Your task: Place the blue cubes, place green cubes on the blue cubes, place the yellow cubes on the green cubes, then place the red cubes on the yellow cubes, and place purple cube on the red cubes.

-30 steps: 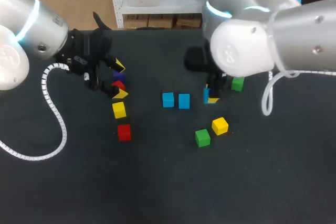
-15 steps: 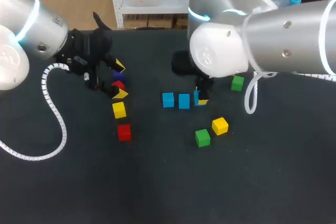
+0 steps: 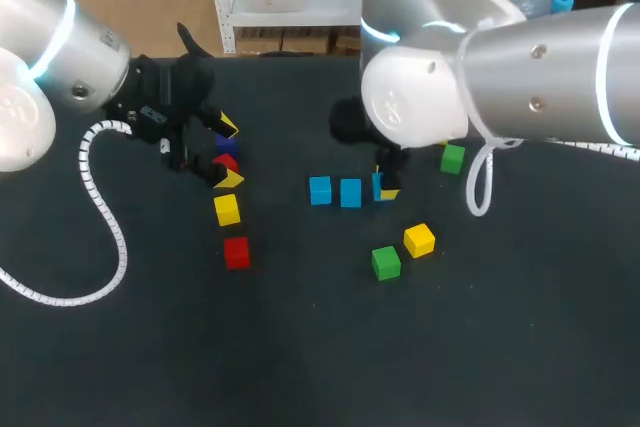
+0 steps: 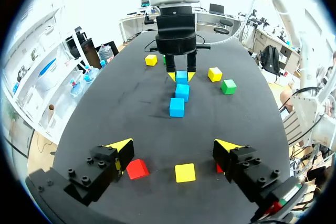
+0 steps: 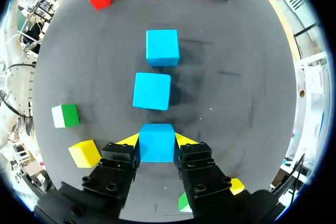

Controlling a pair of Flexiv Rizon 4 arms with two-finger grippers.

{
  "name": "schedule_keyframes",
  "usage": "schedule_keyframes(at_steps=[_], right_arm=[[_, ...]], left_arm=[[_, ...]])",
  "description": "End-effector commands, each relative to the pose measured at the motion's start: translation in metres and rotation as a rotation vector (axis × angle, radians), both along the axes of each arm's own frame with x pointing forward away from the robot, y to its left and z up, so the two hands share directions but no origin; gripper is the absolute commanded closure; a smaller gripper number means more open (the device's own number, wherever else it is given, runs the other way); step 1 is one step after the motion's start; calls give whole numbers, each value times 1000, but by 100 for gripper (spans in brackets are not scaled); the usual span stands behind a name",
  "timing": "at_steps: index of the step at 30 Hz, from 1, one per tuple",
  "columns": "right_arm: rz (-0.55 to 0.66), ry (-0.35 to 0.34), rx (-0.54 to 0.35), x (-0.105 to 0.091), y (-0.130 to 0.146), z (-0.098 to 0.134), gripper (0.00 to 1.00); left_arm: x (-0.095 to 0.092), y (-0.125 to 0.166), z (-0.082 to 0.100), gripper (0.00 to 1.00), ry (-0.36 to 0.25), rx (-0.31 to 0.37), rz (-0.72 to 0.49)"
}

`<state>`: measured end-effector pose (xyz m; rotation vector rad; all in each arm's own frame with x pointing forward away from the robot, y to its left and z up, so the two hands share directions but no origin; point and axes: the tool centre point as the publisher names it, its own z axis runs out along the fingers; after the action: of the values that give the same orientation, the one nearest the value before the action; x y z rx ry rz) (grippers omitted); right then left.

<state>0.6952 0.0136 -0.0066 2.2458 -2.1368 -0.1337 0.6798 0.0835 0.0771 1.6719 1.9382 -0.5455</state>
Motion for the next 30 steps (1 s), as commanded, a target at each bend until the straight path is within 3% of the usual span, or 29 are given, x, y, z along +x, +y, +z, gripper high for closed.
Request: schedule_keyframes(at_steps=[1, 8, 30], right_arm=[[3, 0, -1, -4, 1, -1, 100], [-3, -2, -17, -11, 0, -6, 100], [0, -18, -8, -4, 6, -5, 100]], left_arm=[[-1, 2, -1, 0, -4, -6, -2], [-1, 2, -1, 0, -4, -6, -2], [-1, 2, -1, 0, -4, -6, -2]])
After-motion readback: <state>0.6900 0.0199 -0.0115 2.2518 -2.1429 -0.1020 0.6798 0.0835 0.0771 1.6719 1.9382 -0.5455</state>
